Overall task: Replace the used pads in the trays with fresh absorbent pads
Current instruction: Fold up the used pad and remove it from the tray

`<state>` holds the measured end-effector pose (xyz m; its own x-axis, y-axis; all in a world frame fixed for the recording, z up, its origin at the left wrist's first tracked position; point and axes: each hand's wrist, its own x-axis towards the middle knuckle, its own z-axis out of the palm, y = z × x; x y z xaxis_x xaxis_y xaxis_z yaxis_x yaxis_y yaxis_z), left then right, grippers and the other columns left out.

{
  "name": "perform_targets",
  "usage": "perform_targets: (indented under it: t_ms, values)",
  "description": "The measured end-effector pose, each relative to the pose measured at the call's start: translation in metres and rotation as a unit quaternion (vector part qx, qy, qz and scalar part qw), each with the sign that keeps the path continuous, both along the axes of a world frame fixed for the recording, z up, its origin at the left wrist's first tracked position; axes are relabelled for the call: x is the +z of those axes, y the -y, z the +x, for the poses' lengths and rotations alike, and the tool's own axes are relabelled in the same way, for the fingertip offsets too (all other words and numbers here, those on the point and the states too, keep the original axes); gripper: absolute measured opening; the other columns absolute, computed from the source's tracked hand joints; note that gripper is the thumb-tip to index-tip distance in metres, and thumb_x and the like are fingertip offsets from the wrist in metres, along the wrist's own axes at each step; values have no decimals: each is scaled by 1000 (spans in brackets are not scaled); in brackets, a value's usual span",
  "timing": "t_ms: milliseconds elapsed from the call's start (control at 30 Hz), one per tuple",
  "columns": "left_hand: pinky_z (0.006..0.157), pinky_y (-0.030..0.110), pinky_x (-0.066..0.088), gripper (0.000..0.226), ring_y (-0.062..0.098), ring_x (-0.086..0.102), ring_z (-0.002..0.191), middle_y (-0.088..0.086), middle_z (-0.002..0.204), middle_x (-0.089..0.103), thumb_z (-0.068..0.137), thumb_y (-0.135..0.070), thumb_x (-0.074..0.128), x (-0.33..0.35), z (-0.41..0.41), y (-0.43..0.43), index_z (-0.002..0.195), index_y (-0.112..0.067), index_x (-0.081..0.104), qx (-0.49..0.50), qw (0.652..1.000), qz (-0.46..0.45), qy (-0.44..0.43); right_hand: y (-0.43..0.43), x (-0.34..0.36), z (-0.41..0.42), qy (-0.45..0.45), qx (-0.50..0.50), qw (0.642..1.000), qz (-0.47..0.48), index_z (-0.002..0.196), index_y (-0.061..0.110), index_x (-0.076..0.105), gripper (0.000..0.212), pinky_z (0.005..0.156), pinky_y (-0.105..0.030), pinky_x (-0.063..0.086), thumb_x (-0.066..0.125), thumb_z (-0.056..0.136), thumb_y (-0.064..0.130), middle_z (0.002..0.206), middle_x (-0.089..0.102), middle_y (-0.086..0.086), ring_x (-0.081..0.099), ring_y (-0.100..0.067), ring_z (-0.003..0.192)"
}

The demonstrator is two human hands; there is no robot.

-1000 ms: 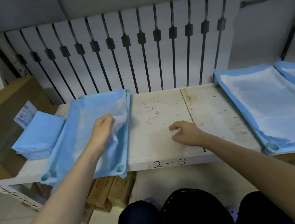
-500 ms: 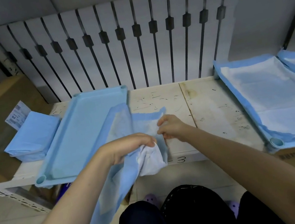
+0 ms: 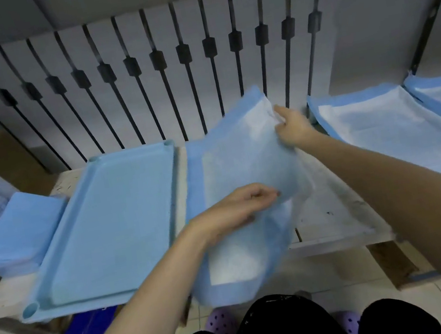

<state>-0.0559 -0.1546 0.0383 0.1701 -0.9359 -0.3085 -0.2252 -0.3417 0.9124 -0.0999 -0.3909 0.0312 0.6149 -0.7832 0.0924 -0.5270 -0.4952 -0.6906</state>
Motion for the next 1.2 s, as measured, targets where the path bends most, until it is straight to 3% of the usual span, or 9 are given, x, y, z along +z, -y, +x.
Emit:
perform_targets:
  t_ms: [67,167,233,300,400,533,667,933,1200]
  values:
    - [79,11,42,24,-2,56,92,-5,102,62,96,-20,55,-26,4,7,114,-6,61,25,992,-30,123,10,-16,-14,-131,23,990,-38,147,10,28,56,110,-37,29,47,95,17,149,35,-15,36,-33,134]
    - [90,25,42,28,21,60,107,8,112,66,90,-26,59,-59,20,6,110,-7,65,-6,939,15,344,-6,-41,-33,-170,90,979,-71,115,11,62,28,94,-28,38,54,89,12,122,57,-14,52,-31,114]
    - [94,26,39,42,28,55,113,13,116,61,81,-36,52,-70,21,3,113,-12,63,-43,908,68,411,-26,-58,-50,-213,153,959,-102,76,21,60,18,76,-25,39,53,84,7,90,58,-4,54,-26,91]
    - [99,26,35,43,30,50,117,13,124,53,83,-34,54,-75,17,1,122,-15,57,-48,894,89,436,-41,-68,-69,-267,185,938,-123,81,19,55,11,76,-32,44,50,84,10,92,51,-2,53,-25,90]
    - [103,28,35,44,33,46,121,12,132,45,88,-26,57,-76,11,-1,130,-17,50,-48,890,104,441,-48,-67,-86,-296,159,929,-157,113,20,56,28,84,-36,46,48,87,12,116,51,-4,53,-26,103]
    - [105,28,31,49,33,41,127,11,139,40,90,-31,55,-70,1,-5,137,-18,45,-55,887,138,438,-44,-48,-119,-167,-66,959,-221,117,12,49,32,76,-37,43,48,85,9,117,51,-9,52,-32,104]
    - [107,30,32,55,32,38,131,12,142,38,90,-35,56,-66,-6,-6,140,-18,41,-58,884,170,432,-35,-55,-162,-227,-173,951,-120,110,6,44,28,75,-40,45,51,89,22,111,48,-12,53,-32,100]
    - [91,25,40,38,25,53,116,9,131,51,90,-24,58,-52,-28,11,126,-12,55,23,922,78,380,-20,-76,-196,-129,-194,972,-9,75,4,57,32,51,-26,39,49,95,28,66,56,-9,50,-22,56]
    - [84,21,41,23,18,57,105,6,115,60,91,-14,57,-36,-39,39,113,-11,62,92,969,8,230,-16,-22,-181,88,-77,993,-7,59,15,26,37,53,-30,17,36,89,-3,56,25,-3,24,-15,54]
